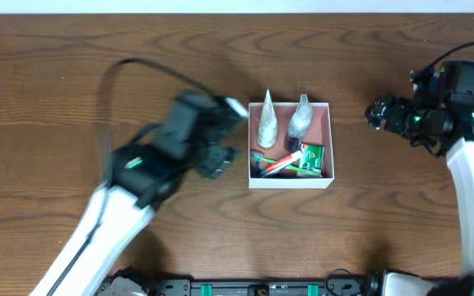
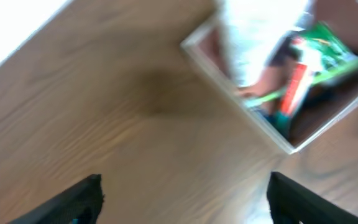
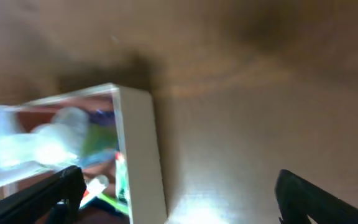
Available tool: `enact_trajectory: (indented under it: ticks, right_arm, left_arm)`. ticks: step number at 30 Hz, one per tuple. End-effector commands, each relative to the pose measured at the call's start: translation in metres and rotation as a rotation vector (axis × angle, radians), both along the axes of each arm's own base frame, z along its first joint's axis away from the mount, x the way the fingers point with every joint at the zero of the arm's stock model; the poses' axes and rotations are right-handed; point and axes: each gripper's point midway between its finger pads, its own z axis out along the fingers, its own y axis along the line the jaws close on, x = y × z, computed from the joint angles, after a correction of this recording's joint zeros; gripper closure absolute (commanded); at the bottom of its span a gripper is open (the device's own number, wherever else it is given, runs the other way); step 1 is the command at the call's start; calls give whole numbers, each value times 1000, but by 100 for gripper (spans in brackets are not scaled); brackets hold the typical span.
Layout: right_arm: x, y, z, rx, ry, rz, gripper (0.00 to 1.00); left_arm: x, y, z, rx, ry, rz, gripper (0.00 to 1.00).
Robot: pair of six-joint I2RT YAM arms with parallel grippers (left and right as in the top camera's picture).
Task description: Pack container
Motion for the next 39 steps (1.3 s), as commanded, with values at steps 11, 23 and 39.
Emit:
enact_trajectory:
  ticks: [11,23,39]
  right_arm:
    - [-73,22,171,-174,-618,136,1]
    - [-97,26,170,-171,-608,137,1]
    - [-132,32,113,-105,-328,144,1]
  left_arm:
    - [-56,112,78,-38,-255,384,2]
    - [-60,114,82,-48,-271,384,2]
    - [-75,137,30,-110,-311,457,2]
